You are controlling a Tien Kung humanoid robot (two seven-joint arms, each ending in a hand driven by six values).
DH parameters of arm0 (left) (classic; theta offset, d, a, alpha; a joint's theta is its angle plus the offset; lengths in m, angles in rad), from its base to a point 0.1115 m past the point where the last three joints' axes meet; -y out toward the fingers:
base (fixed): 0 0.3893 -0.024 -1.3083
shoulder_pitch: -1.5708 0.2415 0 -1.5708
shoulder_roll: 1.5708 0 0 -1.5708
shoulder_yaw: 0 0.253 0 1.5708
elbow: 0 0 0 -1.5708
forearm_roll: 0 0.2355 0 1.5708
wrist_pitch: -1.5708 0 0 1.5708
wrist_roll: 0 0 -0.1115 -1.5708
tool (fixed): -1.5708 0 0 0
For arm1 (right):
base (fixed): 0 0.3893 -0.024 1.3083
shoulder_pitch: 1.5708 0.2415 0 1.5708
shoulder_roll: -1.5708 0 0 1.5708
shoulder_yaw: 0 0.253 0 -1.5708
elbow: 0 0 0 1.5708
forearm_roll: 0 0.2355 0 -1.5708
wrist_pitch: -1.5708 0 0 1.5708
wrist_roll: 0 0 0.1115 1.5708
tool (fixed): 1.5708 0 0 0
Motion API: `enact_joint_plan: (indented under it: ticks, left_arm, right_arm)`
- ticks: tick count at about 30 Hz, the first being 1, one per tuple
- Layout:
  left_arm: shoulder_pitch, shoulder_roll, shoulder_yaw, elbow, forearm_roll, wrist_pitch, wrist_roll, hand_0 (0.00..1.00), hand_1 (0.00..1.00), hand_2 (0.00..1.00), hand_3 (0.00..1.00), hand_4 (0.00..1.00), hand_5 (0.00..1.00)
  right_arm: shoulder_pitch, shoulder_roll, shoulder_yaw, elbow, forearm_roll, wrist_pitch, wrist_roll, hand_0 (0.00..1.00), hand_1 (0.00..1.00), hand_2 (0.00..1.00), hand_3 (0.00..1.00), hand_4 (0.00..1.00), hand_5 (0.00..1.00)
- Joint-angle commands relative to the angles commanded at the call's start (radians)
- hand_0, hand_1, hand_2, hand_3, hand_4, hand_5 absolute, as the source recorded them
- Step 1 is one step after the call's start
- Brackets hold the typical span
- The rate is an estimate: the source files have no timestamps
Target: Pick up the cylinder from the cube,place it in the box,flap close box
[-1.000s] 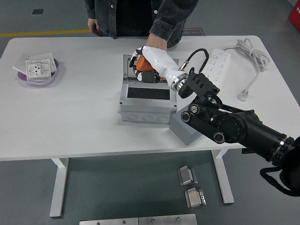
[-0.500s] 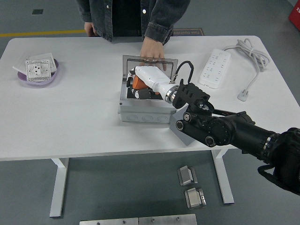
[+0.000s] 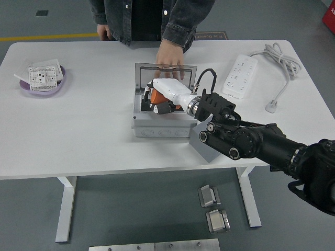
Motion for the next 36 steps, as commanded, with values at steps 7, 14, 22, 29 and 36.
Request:
enact_joint_plan:
  ticks: [7, 14, 22, 29, 36]
  left_arm:
    - [-0.003, -0.001, 0.0, -0.001, 0.004, 0.0, 0.0, 0.686, 0.707, 0.665, 0.801, 0.718, 0.251]
    - [-0.003, -0.003, -0.008, -0.003, 0.015, 0.0, 0.001, 0.686, 0.707, 0.664, 0.8, 0.718, 0.249]
    - [-0.007, -0.005, -0.022, -0.008, 0.033, 0.0, 0.0, 0.686, 0.707, 0.663, 0.799, 0.717, 0.25]
    - [-0.002, -0.009, -0.027, -0.011, 0.037, 0.0, -0.001, 0.686, 0.707, 0.66, 0.797, 0.715, 0.247]
    - [0.004, -0.014, -0.033, -0.011, 0.039, 0.0, -0.003, 0.686, 0.707, 0.653, 0.796, 0.714, 0.247]
  right_arm:
    - [0.011, -0.002, -0.013, -0.024, 0.026, 0.013, 0.021, 0.387, 0.491, 0.595, 0.687, 0.671, 0.27]
    - [0.011, -0.002, -0.008, -0.023, 0.023, 0.015, 0.028, 0.477, 0.542, 0.599, 0.695, 0.78, 0.301]
    - [0.009, -0.007, 0.008, -0.023, 0.018, 0.021, 0.036, 0.506, 0.564, 0.602, 0.713, 0.832, 0.332]
    - [-0.033, -0.039, 0.107, 0.044, -0.03, 0.04, 0.022, 0.535, 0.586, 0.605, 0.724, 0.848, 0.343]
    - [-0.12, -0.094, 0.275, 0.189, -0.109, 0.086, -0.019, 0.554, 0.583, 0.606, 0.729, 0.863, 0.349]
